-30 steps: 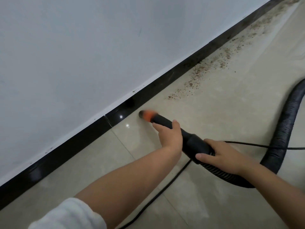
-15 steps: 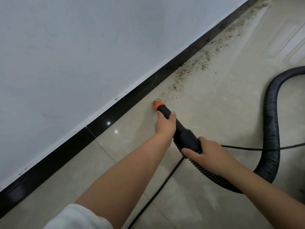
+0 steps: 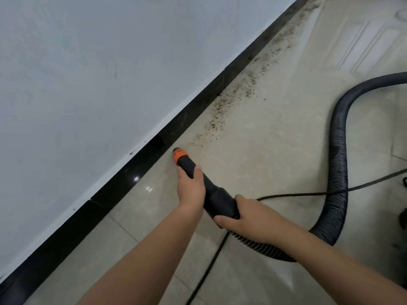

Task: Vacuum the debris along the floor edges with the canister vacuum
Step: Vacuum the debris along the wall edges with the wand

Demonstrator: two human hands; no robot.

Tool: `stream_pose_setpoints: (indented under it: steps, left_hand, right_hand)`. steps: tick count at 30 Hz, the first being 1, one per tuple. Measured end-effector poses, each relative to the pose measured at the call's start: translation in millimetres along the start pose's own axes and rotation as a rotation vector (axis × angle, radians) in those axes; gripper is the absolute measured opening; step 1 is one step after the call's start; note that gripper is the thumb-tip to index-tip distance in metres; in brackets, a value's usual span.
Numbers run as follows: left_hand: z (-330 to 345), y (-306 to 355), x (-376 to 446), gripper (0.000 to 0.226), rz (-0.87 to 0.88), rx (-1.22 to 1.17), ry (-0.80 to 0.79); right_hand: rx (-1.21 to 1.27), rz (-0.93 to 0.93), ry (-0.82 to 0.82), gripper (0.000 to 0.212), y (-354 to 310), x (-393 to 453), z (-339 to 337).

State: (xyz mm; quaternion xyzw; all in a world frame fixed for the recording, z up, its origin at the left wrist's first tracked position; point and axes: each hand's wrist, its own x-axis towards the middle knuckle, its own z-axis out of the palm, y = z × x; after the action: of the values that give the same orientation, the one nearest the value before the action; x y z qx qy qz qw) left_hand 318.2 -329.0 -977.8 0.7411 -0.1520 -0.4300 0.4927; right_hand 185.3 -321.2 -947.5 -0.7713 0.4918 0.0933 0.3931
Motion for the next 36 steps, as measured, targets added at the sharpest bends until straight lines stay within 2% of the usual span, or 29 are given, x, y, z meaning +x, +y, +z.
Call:
stream_pose_setpoints:
  steps: [5,11,19,25,31,36]
  left_hand:
    - [25,4,-5,0.059,-0.008,0.062,-0.132]
    - [59,29,0,0.066,-0.09,0.359,-0.23]
    - [61,30,19,0.064,-0.147,0.497,-0.117]
    - [53,43,36,0.056,-0.258,0.424,-0.051]
    - [59,45,36,0.058,-0.262,0.478,-0.048]
    - [68,41,24,0.064,-0.202,0.534,-0.113]
  right_hand:
    - [-0.015,0.08,0.048,0.044,16,-17,-17]
    - [0.059,0.141,0.063,0.042,44,-10,-33]
    - [0.041,0.06,-0.016,0.043,52,12,-33]
    - [0.026,-0.035,-0.117,0.044,45,34,-36]
    - [0.062,-0.06,-0.15,0.045,52,40,-39]
    - [0.094,-0.036,-0.154,0.044,65,32,-42]
